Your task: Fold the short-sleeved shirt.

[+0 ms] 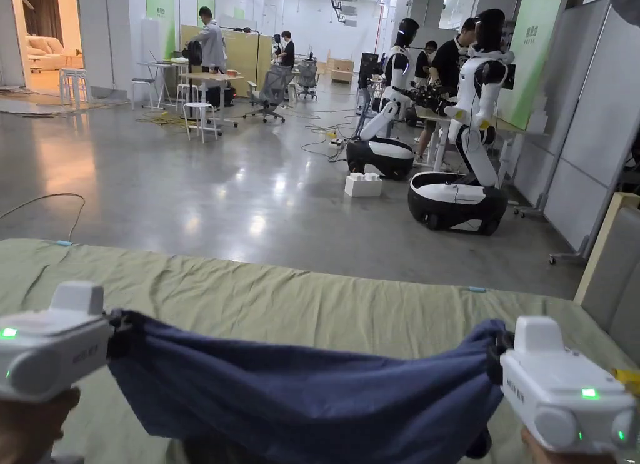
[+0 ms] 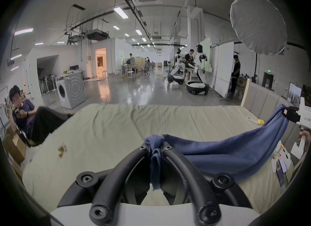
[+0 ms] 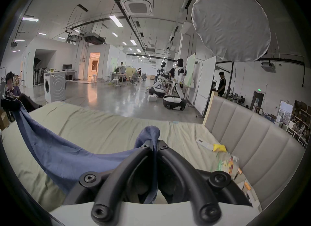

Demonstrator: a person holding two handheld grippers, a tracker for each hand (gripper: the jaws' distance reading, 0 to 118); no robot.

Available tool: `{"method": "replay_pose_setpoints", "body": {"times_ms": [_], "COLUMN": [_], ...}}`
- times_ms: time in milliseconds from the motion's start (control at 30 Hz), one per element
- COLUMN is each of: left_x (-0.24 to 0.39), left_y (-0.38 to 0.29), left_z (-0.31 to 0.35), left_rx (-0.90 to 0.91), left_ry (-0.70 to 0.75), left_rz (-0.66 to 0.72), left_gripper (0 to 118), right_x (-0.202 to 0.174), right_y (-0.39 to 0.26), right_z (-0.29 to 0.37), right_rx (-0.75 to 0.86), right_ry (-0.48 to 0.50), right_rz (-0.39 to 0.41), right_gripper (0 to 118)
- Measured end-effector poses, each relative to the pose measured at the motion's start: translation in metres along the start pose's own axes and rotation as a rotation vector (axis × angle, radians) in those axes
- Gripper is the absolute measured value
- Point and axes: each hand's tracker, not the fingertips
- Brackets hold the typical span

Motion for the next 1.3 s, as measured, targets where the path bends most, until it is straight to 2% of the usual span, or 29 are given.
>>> {"method": "replay_pose_setpoints", "body": {"times_ms": [100,233,300,333,367,400,467,500,600,733,767,833,900,933,1033,1133,1200,1300], "left_x": [-0.003,-0.013,-0.011,-0.011,-0.009,-0.009,-0.007,-0.004,0.002,0.009,0.011,0.011,0.012,0.013,0.017,0.026,0.031,0.044], "left_y": [-0.055,-0.128,-0.155,-0.166,-0.178,-0.187,-0.204,-0.213,-0.228,-0.237,-0.238,-0.236,-0.230,-0.225,-0.206,-0.184,-0.170,-0.146], "left_z": [0.025,0.059,0.074,0.081,0.093,0.099,0.110,0.118,0.126,0.119,0.116,0.113,0.113,0.114,0.113,0.115,0.114,0.119], "left_rx": [-0.046,-0.146,-0.172,-0.220,-0.250,-0.261,-0.313,-0.333,-0.398,-0.437,-0.445,-0.441,-0.418,-0.400,-0.335,-0.252,-0.182,-0.069], "left_ry": [-0.008,-0.018,-0.009,-0.018,-0.016,-0.020,-0.040,-0.028,-0.034,-0.026,-0.021,-0.014,-0.011,-0.006,-0.006,-0.008,-0.002,-0.014], "left_rz": [0.000,0.020,0.022,0.021,0.042,0.060,0.097,0.089,0.080,0.040,0.037,0.042,0.039,0.031,0.022,-0.004,-0.003,0.027], "left_gripper": [10,10,10,10,10,10,10,10,10,10,12,22,54,62,71,71,71,71], "right_x": [-0.006,-0.012,-0.014,-0.016,-0.018,-0.019,-0.021,-0.021,-0.022,-0.023,-0.023,-0.027,-0.029,-0.031,-0.038,-0.046,-0.053,-0.064], "right_y": [-0.047,-0.109,-0.128,-0.142,-0.148,-0.158,-0.170,-0.177,-0.195,-0.216,-0.218,-0.219,-0.217,-0.213,-0.193,-0.164,-0.144,-0.112], "right_z": [0.034,0.081,0.102,0.115,0.124,0.133,0.149,0.154,0.164,0.160,0.159,0.158,0.160,0.161,0.164,0.163,0.163,0.165], "right_rx": [-0.026,-0.114,-0.118,-0.154,-0.152,-0.203,-0.199,-0.243,-0.278,-0.391,-0.416,-0.419,-0.413,-0.399,-0.307,-0.225,-0.162,-0.057], "right_ry": [-0.006,-0.004,-0.009,-0.005,-0.002,0.004,-0.006,-0.005,0.001,0.027,-0.012,0.005,0.004,-0.003,-0.009,0.016,0.024,0.045], "right_rz": [0.035,0.032,0.056,0.036,0.057,0.039,0.064,0.046,0.076,0.030,0.033,0.029,0.028,0.030,0.031,0.027,0.010,-0.057], "right_gripper": [4,4,4,4,4,4,4,4,4,4,5,14,53,71,79,79,81,81]}}
